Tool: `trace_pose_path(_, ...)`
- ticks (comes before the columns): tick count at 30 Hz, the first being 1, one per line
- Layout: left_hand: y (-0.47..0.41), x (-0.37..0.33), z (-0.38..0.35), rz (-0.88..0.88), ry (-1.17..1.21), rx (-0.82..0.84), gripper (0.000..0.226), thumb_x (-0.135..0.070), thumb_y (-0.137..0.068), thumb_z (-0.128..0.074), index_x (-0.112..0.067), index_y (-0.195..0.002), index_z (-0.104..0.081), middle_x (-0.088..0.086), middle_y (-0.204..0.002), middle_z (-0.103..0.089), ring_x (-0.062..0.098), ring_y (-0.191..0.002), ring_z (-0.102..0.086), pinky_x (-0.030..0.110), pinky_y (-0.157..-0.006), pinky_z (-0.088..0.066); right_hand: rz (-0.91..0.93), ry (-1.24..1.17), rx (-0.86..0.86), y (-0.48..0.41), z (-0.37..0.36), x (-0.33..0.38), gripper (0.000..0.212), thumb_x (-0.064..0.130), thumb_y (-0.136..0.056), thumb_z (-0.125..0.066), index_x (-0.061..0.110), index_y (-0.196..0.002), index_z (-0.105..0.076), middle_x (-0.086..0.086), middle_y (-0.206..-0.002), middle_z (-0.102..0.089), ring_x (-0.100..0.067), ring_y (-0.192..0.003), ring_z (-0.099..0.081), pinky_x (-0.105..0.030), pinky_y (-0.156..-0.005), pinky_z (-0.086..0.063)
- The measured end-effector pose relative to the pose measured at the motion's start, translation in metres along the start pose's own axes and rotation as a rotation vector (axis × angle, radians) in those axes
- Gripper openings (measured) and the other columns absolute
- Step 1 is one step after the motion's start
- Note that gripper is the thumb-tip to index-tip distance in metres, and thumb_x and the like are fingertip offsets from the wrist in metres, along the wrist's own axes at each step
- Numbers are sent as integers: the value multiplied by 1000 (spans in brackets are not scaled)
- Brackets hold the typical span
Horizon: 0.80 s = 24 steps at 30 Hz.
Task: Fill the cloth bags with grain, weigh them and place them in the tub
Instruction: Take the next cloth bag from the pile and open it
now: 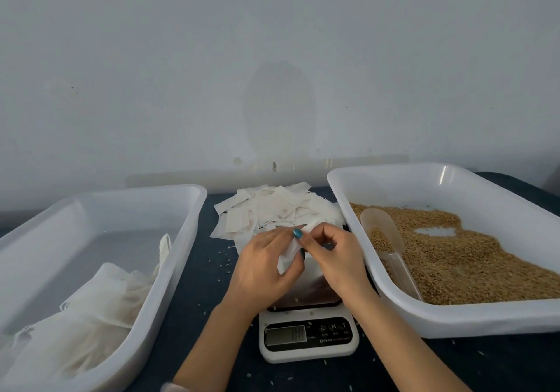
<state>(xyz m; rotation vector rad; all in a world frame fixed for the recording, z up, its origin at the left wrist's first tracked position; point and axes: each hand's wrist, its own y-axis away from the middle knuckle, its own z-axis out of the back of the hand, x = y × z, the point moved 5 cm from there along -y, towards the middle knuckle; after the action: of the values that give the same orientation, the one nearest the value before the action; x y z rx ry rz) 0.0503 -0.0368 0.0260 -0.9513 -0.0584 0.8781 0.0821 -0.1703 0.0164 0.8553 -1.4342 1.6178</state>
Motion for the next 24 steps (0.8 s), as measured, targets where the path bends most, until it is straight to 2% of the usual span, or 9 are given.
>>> trace_pose_path(4,0,2,-1,11,5,4,21,-17,-94,-49,-7,-76,-55,-3,-70,-52,16,-65,-49,38,-59,-43,8,17,2,1,-2,1,22,22,-86,-75,20,-68,-62,11,-62,-62,-3,-65,-57,-17,-67,-45)
trace_pose_path(8,1,2,-3,20,33,19,28,-20,-96,-42,-6,-75,-53,-1,-69,-52,16,-66,-48,37,-58,-41,33,30,38,2,-4,6,22,37,-83,-71,21,-73,-62,11,-68,-63,-5,-70,-60,-26,-71,-50)
trace_pose_path(10,2,5,-4,43,53,23,28,-22,-97,-39,-8,-78,-54,-2,-72,-54,16,-67,-51,38,-59,-43,34,21,55,3,-5,6,19,39,-83,-69,20,-79,-65,12,-74,-66,-6,-76,-63,-25,-76,-51)
trace_pose_path(14,3,8,-3,63,52,21,29,-23,-98,-37,-9,-93,-61,-2,-83,-62,15,-74,-58,37,-64,-49,50,26,52,2,-5,2,10,25,-91,-67,16,-94,-69,8,-87,-71,-7,-87,-66,-19,-80,-51)
trace_pose_path(17,3,5,-3,51,47,11,25,-21,-98,-36,-14,-103,-60,-8,-86,-60,10,-76,-57,32,-64,-50,31,-7,60,2,-6,0,11,26,-94,-64,17,-98,-68,6,-91,-71,-10,-92,-66,-23,-82,-53)
trace_pose_path(19,2,3,-1,36,8,-1,30,-19,-99,-35,-16,-118,-59,-14,-90,-58,4,-78,-56,24,-67,-49,-10,-80,67,4,-8,1,24,42,-89,-62,20,-98,-68,5,-92,-72,-12,-93,-68,-29,-83,-55)
trace_pose_path(21,1,1,1,15,-90,6,33,-18,-99,-37,-12,-122,-60,-7,-93,-64,8,-79,-60,29,-70,-54,-24,-96,47,5,-8,2,33,53,-82,-63,23,-93,-69,7,-89,-73,-11,-90,-68,-26,-79,-55)
trace_pose_path(23,0,-2,1,-25,-222,26,37,-17,-97,-39,-8,-125,-61,0,-94,-70,15,-79,-64,33,-72,-57,-22,-68,16,4,-6,0,22,47,-85,-67,25,-87,-68,9,-84,-72,-8,-85,-68,-22,-75,-53)
trace_pose_path(24,-1,-4,1,-47,-283,41,42,-17,-95,-40,-6,-130,-60,1,-96,-71,15,-81,-66,29,-72,-56,-27,-65,6,3,-6,-1,13,38,-88,-68,25,-85,-67,9,-81,-71,-7,-83,-67,-22,-75,-52)
